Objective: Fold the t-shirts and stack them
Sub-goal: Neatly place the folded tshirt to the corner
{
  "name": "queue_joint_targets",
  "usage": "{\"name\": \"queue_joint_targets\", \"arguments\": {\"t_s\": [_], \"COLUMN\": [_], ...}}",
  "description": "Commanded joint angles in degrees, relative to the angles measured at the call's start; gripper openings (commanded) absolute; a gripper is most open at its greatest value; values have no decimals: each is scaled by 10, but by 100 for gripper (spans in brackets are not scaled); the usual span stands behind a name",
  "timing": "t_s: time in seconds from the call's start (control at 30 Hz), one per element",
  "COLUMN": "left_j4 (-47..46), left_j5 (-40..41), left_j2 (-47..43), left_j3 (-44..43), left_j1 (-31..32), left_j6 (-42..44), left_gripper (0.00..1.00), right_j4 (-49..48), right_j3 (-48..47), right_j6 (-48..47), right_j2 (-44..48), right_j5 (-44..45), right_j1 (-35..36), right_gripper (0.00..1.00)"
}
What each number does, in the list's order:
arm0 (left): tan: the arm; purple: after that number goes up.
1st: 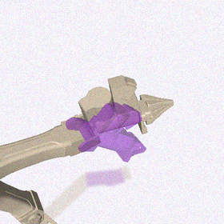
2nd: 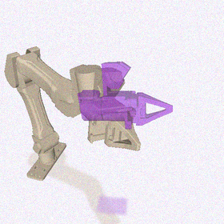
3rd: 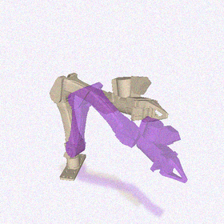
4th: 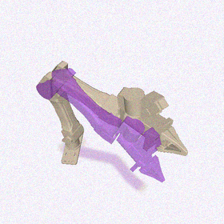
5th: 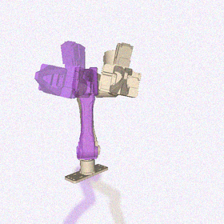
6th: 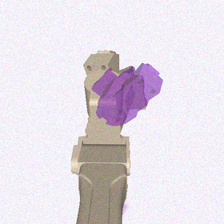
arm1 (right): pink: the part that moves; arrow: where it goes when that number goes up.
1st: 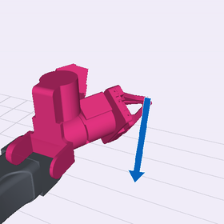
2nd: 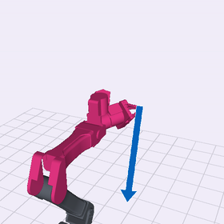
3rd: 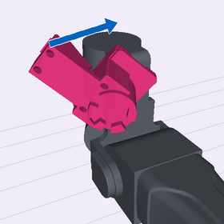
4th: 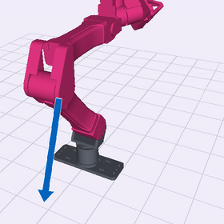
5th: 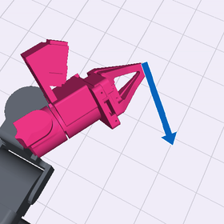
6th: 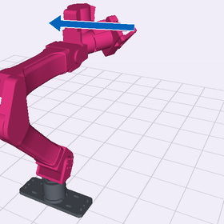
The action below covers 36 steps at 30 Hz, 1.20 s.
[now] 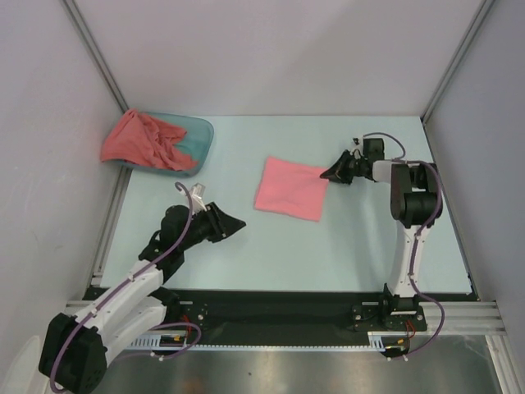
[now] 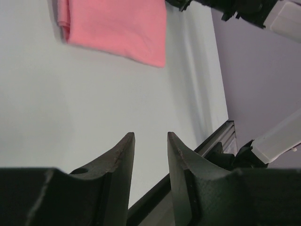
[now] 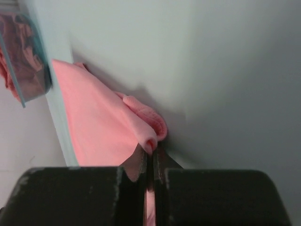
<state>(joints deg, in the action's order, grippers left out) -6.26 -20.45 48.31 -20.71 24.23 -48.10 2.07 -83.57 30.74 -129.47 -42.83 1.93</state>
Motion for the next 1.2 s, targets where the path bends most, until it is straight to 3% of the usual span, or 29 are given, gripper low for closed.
{"name": "queue_joint_targets", "arguments": {"t_s": [0.0, 0.23, 0.4, 0.57, 0.8, 0.93, 1.17], "left_j4": [-2, 7, 10, 15, 41, 57, 81], "left_j5": [-25, -55, -78, -101, -129, -146, -165], "left_j2": [-32, -99, -126, -127, -130, -116, -94], "left_j3": [15, 50, 54, 49, 29, 13, -14], "left_j1": [-3, -2, -1, -1, 1, 1, 1], "left_j6": [-22, -43, -52, -49, -34, -21, -2], "left_gripper": [40, 40, 40, 40, 40, 40, 40], "right_j4": [-13, 5, 88, 186, 272, 294, 306], "right_j3": [109, 320, 434, 486, 544, 567, 570], "right_j6": [56, 142, 180, 174, 128, 111, 124], "right_j2": [100, 291, 433, 603, 782, 828, 866], "right_j5": [129, 320, 450, 541, 560, 532, 542], "right_j1": [-39, -113, -181, -235, -389, -480, -518], "right_gripper": [0, 0, 0, 0, 0, 0, 0]}}
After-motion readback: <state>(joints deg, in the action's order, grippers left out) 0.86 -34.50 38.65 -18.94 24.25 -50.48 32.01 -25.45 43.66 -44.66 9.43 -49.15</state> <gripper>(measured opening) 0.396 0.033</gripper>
